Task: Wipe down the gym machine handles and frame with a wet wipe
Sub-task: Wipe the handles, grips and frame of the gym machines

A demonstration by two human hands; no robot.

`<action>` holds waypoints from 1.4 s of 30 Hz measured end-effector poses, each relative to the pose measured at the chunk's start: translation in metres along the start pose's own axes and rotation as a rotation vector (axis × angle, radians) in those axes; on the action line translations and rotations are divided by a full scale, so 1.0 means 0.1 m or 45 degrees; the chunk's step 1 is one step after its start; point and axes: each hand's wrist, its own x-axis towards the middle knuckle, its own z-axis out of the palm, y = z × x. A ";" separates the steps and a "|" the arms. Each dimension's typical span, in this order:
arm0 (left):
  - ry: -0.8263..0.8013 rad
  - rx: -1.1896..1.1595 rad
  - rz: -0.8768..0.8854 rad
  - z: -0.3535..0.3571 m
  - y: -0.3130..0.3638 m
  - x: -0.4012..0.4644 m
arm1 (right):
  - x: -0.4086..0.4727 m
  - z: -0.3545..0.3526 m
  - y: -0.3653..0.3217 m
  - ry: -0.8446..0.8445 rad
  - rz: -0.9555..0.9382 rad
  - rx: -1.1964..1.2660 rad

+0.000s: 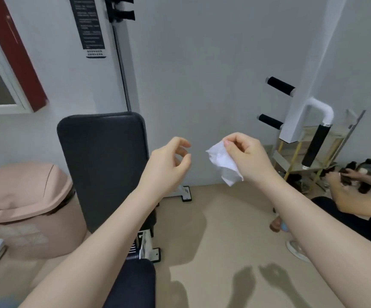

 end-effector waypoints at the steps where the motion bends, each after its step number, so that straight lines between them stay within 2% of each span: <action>1: 0.000 0.002 -0.002 0.15 0.05 0.10 | 0.09 -0.12 0.12 0.025 -0.017 0.009; 4: -0.004 0.017 -0.023 0.66 0.25 0.39 | 0.40 -0.55 0.43 0.040 -0.051 0.079; 12: 0.041 0.007 -0.027 2.05 1.12 1.35 | 1.29 -1.96 1.01 -0.145 -0.236 0.206; 16: 0.021 0.035 0.000 2.58 1.43 1.75 | 1.73 -2.44 1.29 -0.117 -0.240 0.266; 20: -0.094 0.086 -0.022 2.98 1.52 1.98 | 1.96 -2.74 1.59 -0.074 -0.158 0.358; 23: -0.158 0.105 0.041 3.24 1.57 2.12 | 2.08 -2.97 1.86 0.028 -0.108 0.520; 26: -0.173 -0.068 -0.090 3.49 1.70 2.19 | 2.23 -3.13 2.14 0.062 -0.031 0.504; 30: -0.176 -0.508 -0.424 3.82 1.95 2.30 | 2.37 -3.27 2.46 0.023 0.014 0.496; 32: -0.117 -0.672 -0.520 3.96 2.03 2.35 | 2.40 -3.32 2.60 0.044 0.018 0.430; 35: 0.003 -0.689 -0.557 4.07 2.05 2.39 | 2.41 -3.34 2.84 0.091 0.054 0.312; 38: 0.085 -0.608 -0.603 4.07 2.11 2.38 | 2.30 -3.28 3.04 -0.030 0.163 0.340; 42: 0.156 -0.605 -0.616 4.03 2.10 2.32 | 2.08 -3.10 3.08 -0.374 0.172 0.510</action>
